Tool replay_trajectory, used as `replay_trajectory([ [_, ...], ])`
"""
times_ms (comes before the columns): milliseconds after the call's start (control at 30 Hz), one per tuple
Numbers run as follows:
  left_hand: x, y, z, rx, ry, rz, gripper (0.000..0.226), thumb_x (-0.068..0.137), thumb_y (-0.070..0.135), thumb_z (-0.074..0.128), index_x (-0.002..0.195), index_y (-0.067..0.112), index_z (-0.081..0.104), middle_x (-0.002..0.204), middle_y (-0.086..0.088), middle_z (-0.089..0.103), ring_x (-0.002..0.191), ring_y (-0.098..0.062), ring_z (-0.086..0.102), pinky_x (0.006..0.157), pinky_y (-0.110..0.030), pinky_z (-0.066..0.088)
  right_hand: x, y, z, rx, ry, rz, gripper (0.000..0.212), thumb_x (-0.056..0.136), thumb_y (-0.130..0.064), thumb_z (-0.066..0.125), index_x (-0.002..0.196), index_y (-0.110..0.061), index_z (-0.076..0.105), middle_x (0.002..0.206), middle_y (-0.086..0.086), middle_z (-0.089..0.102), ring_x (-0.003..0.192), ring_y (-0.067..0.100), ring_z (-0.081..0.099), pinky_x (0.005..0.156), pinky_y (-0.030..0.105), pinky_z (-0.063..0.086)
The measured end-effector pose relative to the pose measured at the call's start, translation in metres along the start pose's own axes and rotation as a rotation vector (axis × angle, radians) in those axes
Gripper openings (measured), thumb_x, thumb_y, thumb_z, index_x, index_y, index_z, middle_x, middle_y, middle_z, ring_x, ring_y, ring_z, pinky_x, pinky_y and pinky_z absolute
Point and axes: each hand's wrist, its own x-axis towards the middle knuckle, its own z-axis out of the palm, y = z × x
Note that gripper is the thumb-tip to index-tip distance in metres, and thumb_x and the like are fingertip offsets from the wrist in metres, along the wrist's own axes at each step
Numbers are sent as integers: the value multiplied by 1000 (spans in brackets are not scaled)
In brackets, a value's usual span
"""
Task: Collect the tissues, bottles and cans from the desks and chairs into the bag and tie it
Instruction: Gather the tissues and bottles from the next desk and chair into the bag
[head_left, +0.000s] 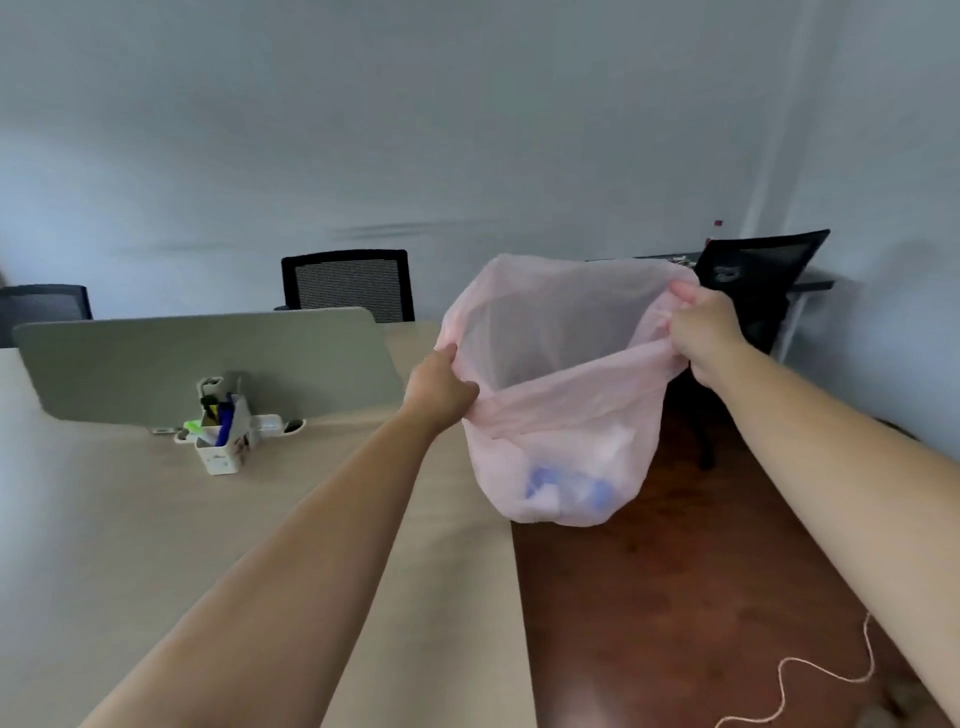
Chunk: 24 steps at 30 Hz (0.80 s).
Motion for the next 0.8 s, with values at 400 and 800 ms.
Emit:
replay_trajectory([
  [400,165,56,152,-22,110,-104,65,86,5,48,148,15,30,143,-9,46,127,-27,47,102,-32,42,211,85,-19,-65,-124,66,58,88,9,34,138,-15,50,144,9,47,110,23,53,90,25,38],
  [800,329,41,191,-1,226,-200,63,86,2,45,147,14,32,148,-7,41,134,-24,41,107,-32,37,397,97,81,-39,-269,5,57,91,3,32,137,-25,50,138,6,52,110,25,56,83,27,47],
])
